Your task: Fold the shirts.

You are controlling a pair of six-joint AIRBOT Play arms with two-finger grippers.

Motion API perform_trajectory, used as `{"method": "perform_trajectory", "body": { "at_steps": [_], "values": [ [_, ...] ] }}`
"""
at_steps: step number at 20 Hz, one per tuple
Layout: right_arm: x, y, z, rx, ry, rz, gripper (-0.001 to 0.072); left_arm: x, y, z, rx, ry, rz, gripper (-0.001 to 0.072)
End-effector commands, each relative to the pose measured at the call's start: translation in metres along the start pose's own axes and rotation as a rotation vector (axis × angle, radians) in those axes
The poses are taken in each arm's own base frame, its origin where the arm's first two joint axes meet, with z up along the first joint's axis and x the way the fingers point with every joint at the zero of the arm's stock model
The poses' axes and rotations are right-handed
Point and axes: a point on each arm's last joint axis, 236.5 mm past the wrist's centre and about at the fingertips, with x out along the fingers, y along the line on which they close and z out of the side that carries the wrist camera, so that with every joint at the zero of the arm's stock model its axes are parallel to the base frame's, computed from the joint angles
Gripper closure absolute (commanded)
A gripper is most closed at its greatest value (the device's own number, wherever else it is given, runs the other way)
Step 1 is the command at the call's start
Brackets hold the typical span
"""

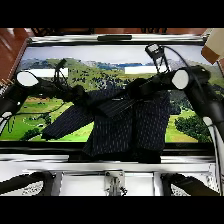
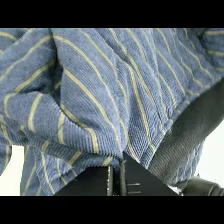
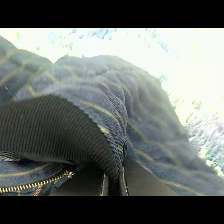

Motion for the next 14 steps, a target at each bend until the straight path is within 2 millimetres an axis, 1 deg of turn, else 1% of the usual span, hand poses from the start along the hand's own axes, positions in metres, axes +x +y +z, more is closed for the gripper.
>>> {"method": "perform_trajectory", "body": {
  "at_steps": [1,2,3,4,5,6,7,8,9,10,11,12,14],
  "values": [
    [-0.045,0.006,0.023,0.041,-0.123,0.003,0.0606,-0.030,-0.007,0.042,0.072,-0.126,0.000,0.0270],
    [-0.058,0.010,0.028,0.067,-0.154,0.019,0.0606,-0.047,-0.015,0.060,0.107,-0.180,0.001,-0.0013],
    [-0.068,0.017,0.033,0.092,-0.181,0.044,0.0606,-0.068,-0.025,0.079,0.139,-0.241,0.002,-0.0013],
    [-0.076,0.023,0.037,0.112,-0.203,0.070,0.0607,-0.088,-0.034,0.093,0.170,-0.287,0.004,-0.0013],
    [-0.079,0.029,0.039,0.125,-0.216,0.095,0.0607,-0.106,-0.041,0.099,0.186,-0.302,0.021,-0.0013],
    [-0.081,0.033,0.041,0.135,-0.222,0.113,0.0607,-0.120,-0.037,0.093,0.192,-0.269,0.093,0.0079],
    [-0.081,0.035,0.042,0.142,-0.226,0.126,0.0607,-0.131,-0.020,0.081,0.187,-0.220,0.214,0.0109],
    [-0.081,0.037,0.043,0.146,-0.228,0.133,0.0606,-0.142,0.003,0.063,0.153,-0.164,0.352,0.0104],
    [-0.082,0.037,0.043,0.146,-0.228,0.133,0.0606,-0.147,0.017,0.045,0.116,-0.109,0.440,0.0085],
    [-0.081,0.037,0.043,0.147,-0.228,0.134,0.0606,-0.143,0.020,0.026,0.099,-0.049,0.463,0.0073],
    [-0.081,0.037,0.043,0.147,-0.230,0.134,0.0606,-0.128,0.017,0.008,0.093,-0.006,0.450,-0.0009],
    [-0.082,0.037,0.043,0.146,-0.232,0.133,0.0606,-0.108,0.014,-0.006,0.093,0.009,0.434,-0.0013],
    [-0.082,0.037,0.043,0.146,-0.232,0.132,0.0606,-0.067,0.012,-0.026,0.090,-0.009,0.398,-0.0013]
  ]
}}
